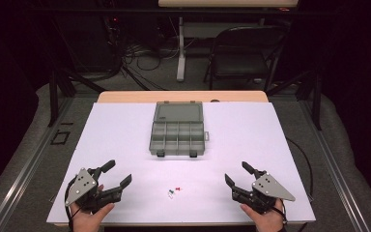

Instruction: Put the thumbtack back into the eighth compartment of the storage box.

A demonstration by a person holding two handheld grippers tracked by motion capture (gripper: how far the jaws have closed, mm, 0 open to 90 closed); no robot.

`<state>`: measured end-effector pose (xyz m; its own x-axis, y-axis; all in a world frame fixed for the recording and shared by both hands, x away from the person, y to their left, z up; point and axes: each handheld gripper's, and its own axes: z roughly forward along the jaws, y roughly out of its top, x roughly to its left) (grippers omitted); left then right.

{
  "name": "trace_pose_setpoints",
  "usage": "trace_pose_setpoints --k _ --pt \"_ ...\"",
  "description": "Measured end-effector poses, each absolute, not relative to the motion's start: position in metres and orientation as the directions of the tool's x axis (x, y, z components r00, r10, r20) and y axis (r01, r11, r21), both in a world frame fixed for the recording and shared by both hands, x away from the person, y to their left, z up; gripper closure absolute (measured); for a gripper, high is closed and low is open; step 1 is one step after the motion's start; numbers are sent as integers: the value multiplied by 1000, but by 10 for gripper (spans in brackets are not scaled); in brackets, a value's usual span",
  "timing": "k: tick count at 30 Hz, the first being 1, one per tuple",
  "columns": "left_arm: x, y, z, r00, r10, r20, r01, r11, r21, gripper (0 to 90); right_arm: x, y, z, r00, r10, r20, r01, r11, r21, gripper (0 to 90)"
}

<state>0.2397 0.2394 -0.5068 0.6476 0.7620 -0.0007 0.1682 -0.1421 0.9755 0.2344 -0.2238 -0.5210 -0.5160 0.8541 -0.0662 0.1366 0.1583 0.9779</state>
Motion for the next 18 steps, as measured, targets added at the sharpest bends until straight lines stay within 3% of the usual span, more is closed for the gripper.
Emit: trace_pose_setpoints --k 18 --pt "242 217 -512 686 727 -28 228 -177 957 245 233 -223 -522 -511 857 -60 146 156 977 278"
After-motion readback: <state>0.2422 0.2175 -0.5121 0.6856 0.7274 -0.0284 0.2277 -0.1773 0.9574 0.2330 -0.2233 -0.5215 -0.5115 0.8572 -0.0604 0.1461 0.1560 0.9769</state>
